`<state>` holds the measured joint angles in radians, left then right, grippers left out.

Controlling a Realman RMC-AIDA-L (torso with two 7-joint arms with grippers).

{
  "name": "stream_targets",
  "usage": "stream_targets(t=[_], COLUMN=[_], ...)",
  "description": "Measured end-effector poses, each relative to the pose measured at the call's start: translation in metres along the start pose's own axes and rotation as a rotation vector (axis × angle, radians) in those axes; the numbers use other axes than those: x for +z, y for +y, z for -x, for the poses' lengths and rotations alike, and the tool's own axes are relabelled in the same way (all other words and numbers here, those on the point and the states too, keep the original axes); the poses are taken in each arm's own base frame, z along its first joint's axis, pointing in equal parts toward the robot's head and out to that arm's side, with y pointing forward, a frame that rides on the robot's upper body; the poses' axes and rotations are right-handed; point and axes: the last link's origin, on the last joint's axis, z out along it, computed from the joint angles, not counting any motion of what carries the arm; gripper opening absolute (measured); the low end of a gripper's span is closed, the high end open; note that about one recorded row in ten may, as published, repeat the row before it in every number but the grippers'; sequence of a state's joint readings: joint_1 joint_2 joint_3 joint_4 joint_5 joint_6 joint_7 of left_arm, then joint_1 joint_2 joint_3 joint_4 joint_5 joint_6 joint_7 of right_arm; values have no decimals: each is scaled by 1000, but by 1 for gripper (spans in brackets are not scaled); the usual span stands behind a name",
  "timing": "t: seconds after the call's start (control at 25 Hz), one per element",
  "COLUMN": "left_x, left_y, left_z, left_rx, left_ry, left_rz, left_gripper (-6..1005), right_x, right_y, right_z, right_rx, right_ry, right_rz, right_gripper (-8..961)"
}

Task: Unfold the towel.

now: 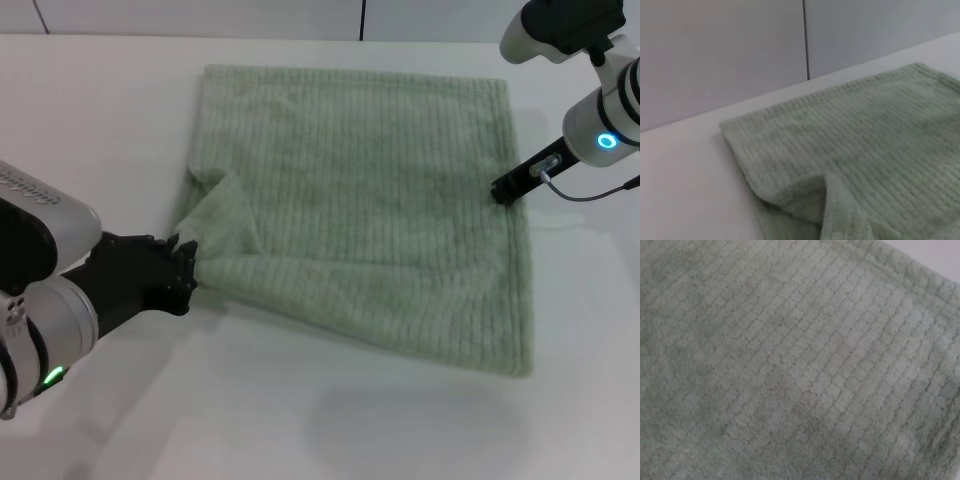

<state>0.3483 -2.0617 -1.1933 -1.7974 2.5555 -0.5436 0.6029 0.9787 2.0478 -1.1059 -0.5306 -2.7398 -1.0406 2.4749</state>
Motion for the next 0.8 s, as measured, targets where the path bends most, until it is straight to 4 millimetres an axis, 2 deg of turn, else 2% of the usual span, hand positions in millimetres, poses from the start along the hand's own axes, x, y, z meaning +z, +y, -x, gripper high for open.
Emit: stream_targets(t=[0.28, 0.48, 0.64, 0.76, 0.8], left_x=[-2, -6, -9, -9, -9], left_y=[-9, -10, -20, -20, -33], left_z=[6, 6, 4, 4, -4], left_rx=[-2, 23, 74, 74, 108], left_ry=[-63, -80, -88, -88, -63], left_rz=[6, 5, -48, -48, -105], left_gripper=[181, 402, 502, 578, 603], right_x=[0, 0, 0, 0, 0], right_y=[0, 0, 0, 0, 0], right_z=[0, -1, -1, -1, -2], right_rx=[-2, -1, -1, 0, 0], right_ry=[2, 4, 5, 5, 5], right_rz=[2, 4, 4, 4, 4], right_gripper=[50, 52, 54, 56, 57])
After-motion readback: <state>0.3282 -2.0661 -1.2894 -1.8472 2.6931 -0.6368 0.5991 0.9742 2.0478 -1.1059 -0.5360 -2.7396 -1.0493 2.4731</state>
